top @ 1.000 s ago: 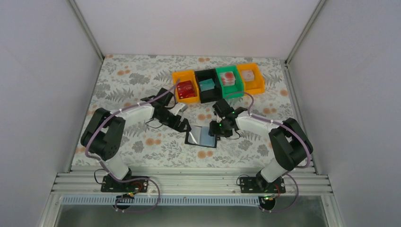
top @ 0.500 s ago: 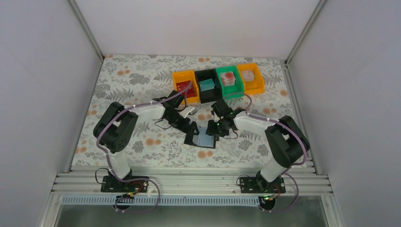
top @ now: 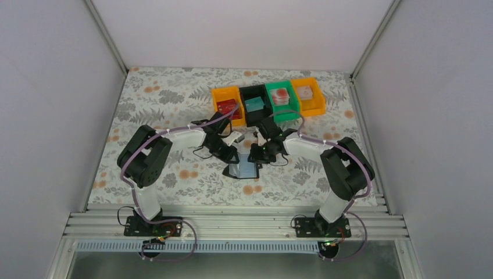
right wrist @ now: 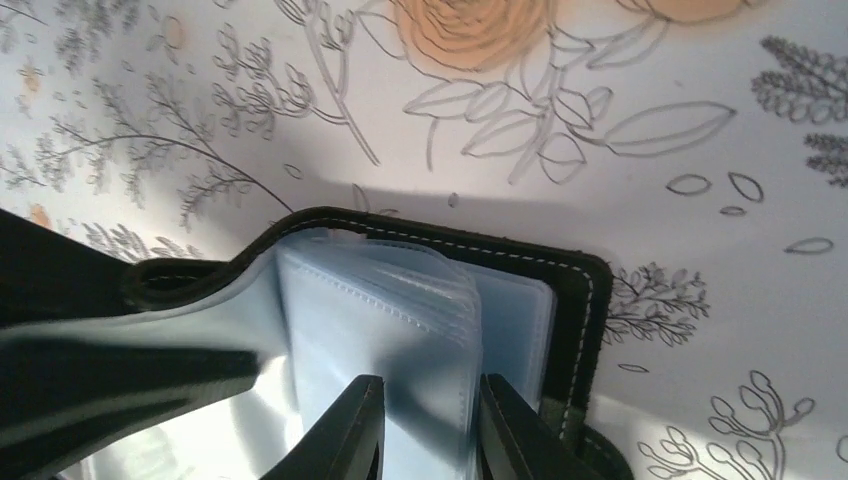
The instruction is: Take the credit cards out of the card holder
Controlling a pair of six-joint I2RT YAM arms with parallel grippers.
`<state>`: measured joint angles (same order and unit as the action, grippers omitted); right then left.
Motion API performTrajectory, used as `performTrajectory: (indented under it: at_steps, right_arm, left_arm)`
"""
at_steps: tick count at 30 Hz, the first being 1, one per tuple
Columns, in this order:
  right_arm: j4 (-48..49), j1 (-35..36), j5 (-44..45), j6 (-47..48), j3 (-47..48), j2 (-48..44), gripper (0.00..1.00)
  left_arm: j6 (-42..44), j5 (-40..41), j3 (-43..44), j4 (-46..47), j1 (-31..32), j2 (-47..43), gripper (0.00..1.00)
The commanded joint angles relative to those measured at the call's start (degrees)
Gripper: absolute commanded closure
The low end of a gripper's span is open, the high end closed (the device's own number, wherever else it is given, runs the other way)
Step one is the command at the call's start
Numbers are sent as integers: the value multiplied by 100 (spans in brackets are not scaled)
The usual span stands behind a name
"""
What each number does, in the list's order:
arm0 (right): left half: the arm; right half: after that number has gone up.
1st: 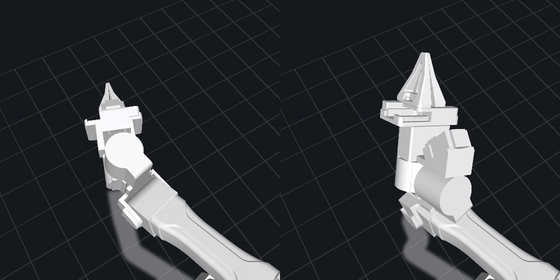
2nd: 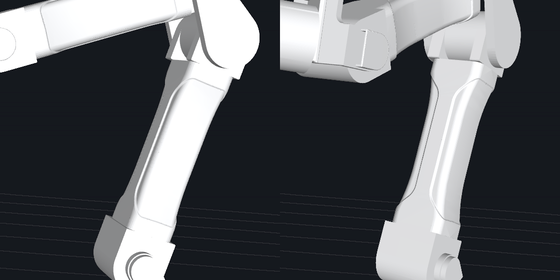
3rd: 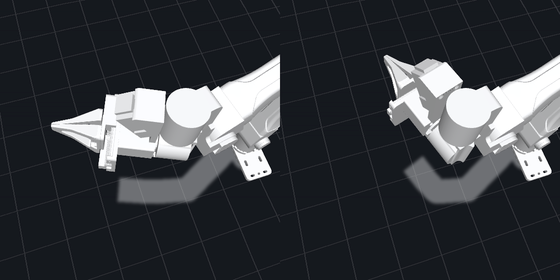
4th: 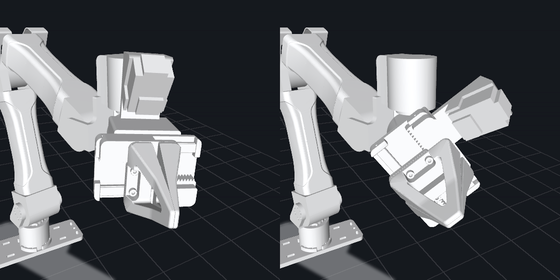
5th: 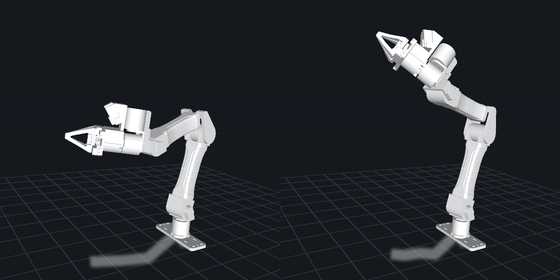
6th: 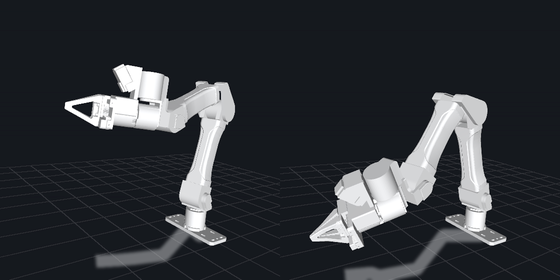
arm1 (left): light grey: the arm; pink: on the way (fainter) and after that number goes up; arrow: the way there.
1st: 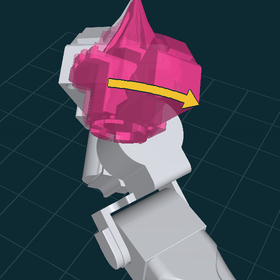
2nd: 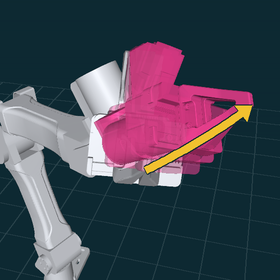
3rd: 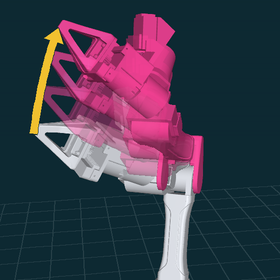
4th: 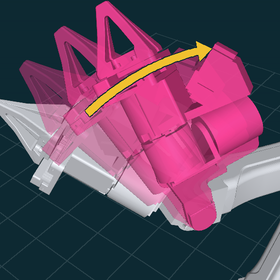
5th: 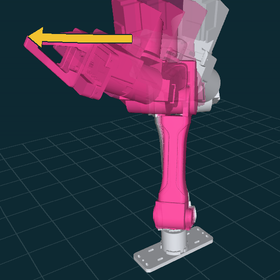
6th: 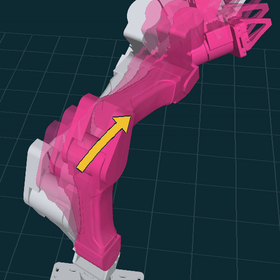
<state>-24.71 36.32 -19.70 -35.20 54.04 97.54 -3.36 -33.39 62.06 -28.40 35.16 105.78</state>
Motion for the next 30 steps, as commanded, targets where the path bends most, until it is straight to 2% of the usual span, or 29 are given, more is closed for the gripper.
performTrajectory:
  at_steps: [1, 8, 12, 16, 20, 23, 27, 30]
  right_arm:
    - [192, -43, -362, 297, 290, -145, 75]
    - [-156, -616, -745, 1071, 393, -716, 67]
    - [-126, -1312, -1395, 1423, 469, -1330, 58]
    - [106, -1776, -2179, 1895, 938, -1787, 48]
    - [145, -1941, -2993, 2376, 1780, -1861, 41]
    - [25, -1979, -3406, 2682, 2510, -1819, 31]
    - [14, -1971, -3861, 2713, 3257, -1723, 21]
    - [-54, -1954, -4184, 2882, 3541, -1778, 15]
  left_arm:
    - [58, 174, 106, 107, 44, -21, 96]
    - [508, 588, 377, -75, 14, -324, 98]
    - [1053, 1047, 721, -300, -36, -842, 98]
    - [1722, 1104, 1121, -695, -88, -1528, 98]
    - [2476, 979, 2021, -1450, -111, -1942, 98]
    - [2958, 876, 2847, -1972, -175, -2188, 98]
    - [3042, 689, 4063, -2427, -314, -2241, 98]
    - [2948, 325, 4499, -2406, -392, -2300, 98]
